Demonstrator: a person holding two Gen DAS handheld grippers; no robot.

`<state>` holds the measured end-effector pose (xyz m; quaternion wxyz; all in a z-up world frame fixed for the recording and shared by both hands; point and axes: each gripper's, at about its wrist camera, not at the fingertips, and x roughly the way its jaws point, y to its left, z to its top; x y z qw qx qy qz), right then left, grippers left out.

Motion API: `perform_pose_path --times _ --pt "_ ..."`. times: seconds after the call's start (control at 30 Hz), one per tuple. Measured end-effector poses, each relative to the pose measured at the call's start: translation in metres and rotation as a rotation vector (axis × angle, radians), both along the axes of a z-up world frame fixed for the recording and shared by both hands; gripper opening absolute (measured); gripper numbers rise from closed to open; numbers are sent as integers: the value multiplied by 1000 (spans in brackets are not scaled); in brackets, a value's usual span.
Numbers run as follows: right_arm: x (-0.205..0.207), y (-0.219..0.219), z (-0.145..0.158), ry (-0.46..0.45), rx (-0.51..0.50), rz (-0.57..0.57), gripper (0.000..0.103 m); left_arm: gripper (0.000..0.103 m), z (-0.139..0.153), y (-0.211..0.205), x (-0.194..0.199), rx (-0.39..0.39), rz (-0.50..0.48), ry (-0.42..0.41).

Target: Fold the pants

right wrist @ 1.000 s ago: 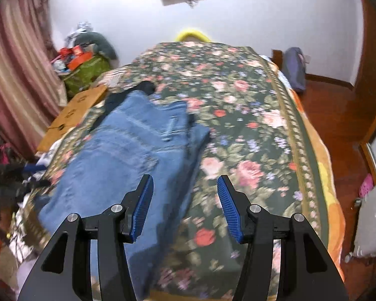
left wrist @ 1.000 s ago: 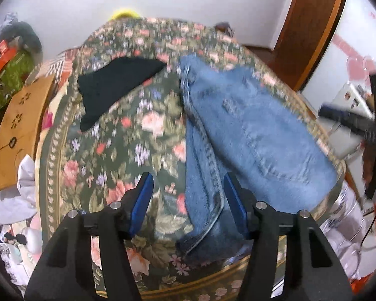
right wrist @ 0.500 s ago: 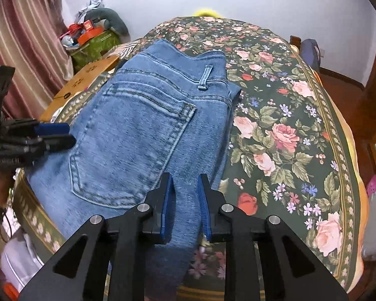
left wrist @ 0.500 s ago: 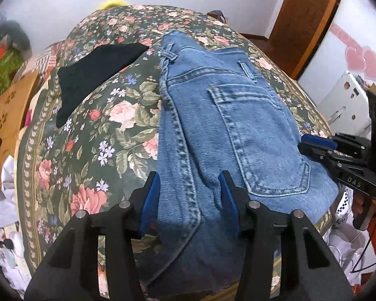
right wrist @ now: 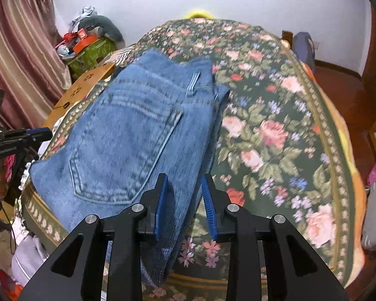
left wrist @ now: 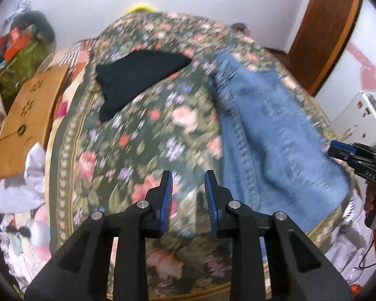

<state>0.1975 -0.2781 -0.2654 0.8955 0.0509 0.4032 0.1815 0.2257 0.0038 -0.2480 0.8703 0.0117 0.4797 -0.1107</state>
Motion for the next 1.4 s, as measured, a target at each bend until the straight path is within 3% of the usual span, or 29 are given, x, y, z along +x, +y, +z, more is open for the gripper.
perform_pose_path --times 0.07,0.13,0.23,0.33,0.5,0.73,0.87,1.0,1.17,1.27,1.4 --pt "1 -3 12 -28 6 -7 35 34 8 -13 8 -8 -25 -19" --pt "4 -5 22 -61 5 -20 46 54 12 -22 15 -16 -36 -29" --pt "12 -5 29 -71 15 -11 49 72 16 -36 29 -25 -49 -49" --pt "23 -5 25 -50 38 -16 63 80 15 -48 40 -28 -67 -28" --pt "40 -5 8 -1 65 -14 63 80 0 -62 63 -52 -98 66" --pt "69 -4 -33 157 174 51 63 81 -30 -71 93 -100 -145 182" --pt "83 -8 -44 204 253 75 71 83 -39 -78 108 -128 -179 241" --pt "97 -8 -55 258 317 110 76 95 -51 -82 122 -142 -201 285" --pt "111 -4 -60 272 364 151 82 98 -62 -85 138 -228 -210 331" --pt "115 -3 -60 270 383 167 82 92 -65 -88 145 -268 -188 336" --pt "118 0 -53 254 363 168 62 72 -59 -93 148 -244 -143 322"
